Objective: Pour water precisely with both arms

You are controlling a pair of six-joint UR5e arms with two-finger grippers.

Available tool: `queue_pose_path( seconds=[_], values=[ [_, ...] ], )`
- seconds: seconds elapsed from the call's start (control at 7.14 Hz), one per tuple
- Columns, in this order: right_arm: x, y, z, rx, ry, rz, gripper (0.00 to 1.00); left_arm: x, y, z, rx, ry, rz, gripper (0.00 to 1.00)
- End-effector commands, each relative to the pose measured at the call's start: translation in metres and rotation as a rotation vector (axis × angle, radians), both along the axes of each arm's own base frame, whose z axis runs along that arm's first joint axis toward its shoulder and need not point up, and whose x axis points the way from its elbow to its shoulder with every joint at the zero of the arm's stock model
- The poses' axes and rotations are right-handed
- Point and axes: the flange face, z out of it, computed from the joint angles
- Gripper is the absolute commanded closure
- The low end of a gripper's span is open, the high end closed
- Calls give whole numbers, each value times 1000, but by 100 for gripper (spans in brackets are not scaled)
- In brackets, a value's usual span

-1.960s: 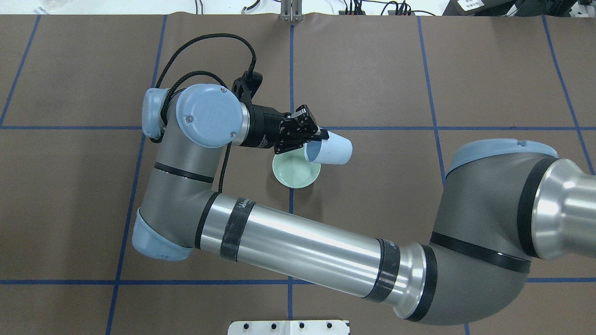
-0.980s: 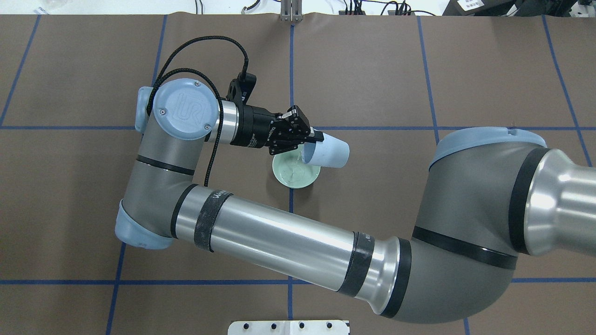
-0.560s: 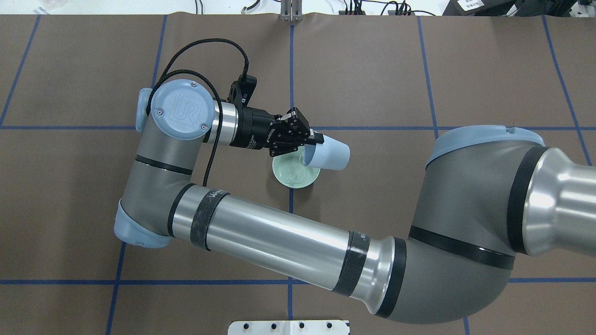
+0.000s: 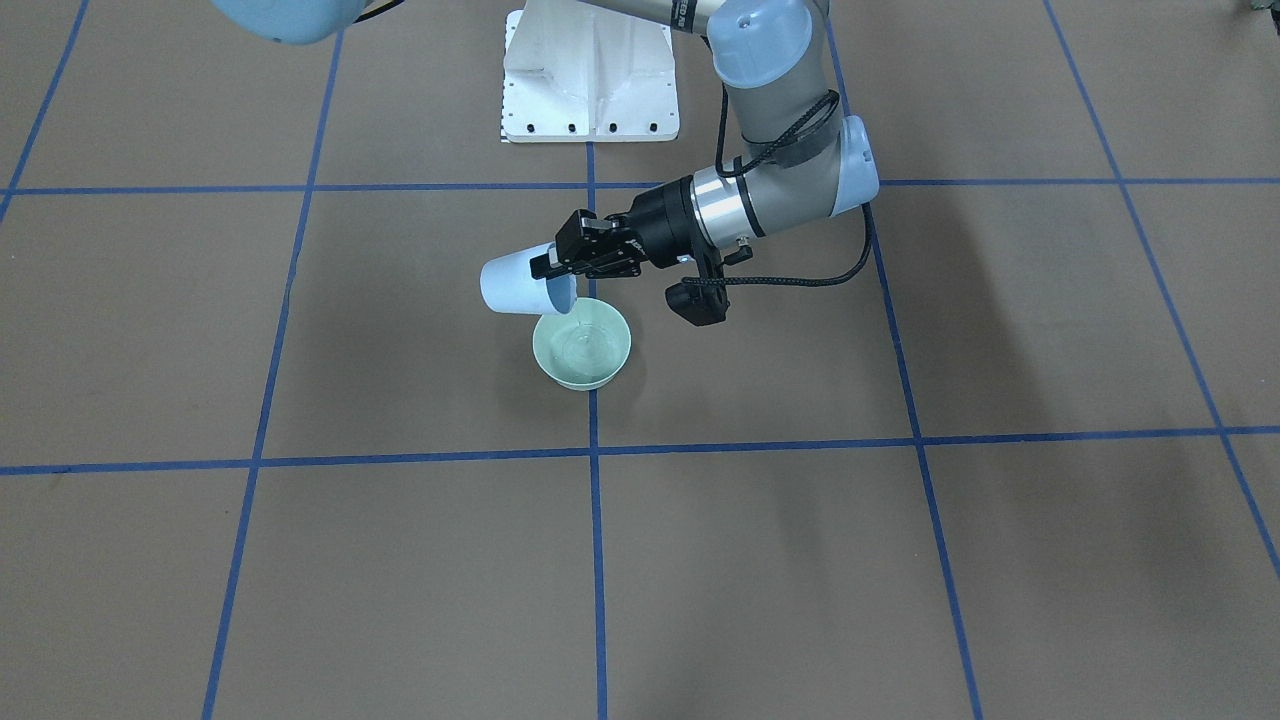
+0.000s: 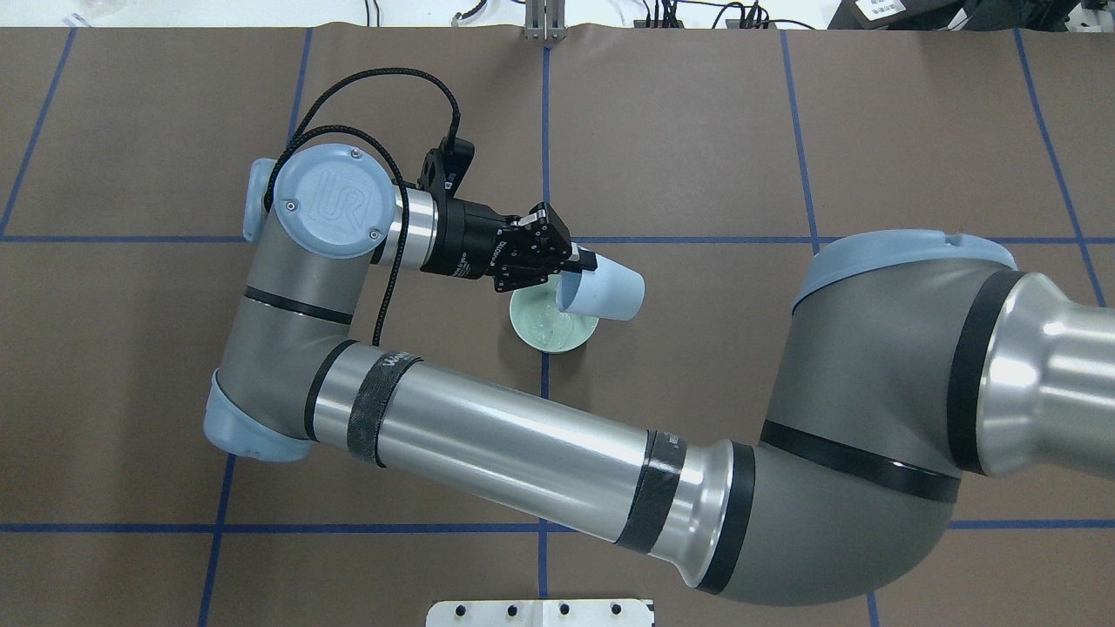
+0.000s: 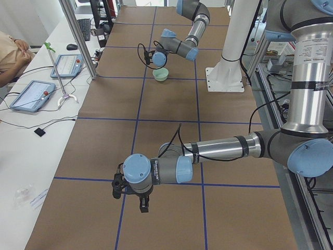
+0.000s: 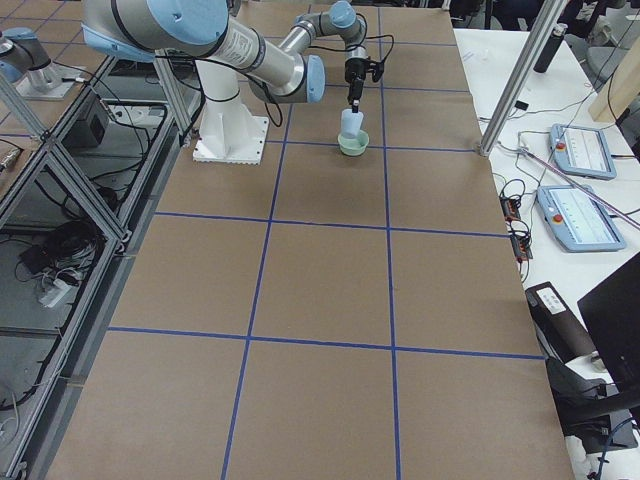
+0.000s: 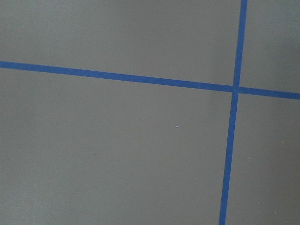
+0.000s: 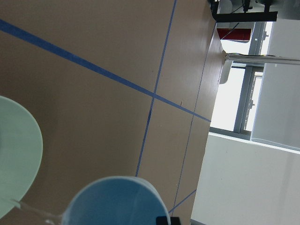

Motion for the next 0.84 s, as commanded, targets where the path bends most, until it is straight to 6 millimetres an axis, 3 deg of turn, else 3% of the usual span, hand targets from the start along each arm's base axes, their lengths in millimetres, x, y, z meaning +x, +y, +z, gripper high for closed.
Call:
queue_pose_path(
  seconds=[0.0,0.28,0.7],
  values=[
    [2,1,-17,14,-76,30,100,1,-1,-3,6,22,-2,0],
    [18,0,-29,20,-148,51,100,5,0,-5,16,78,-3,0],
    [69,-4,7,69,-252,58,100,5,-1,-7,24,78,-1,0]
  ],
)
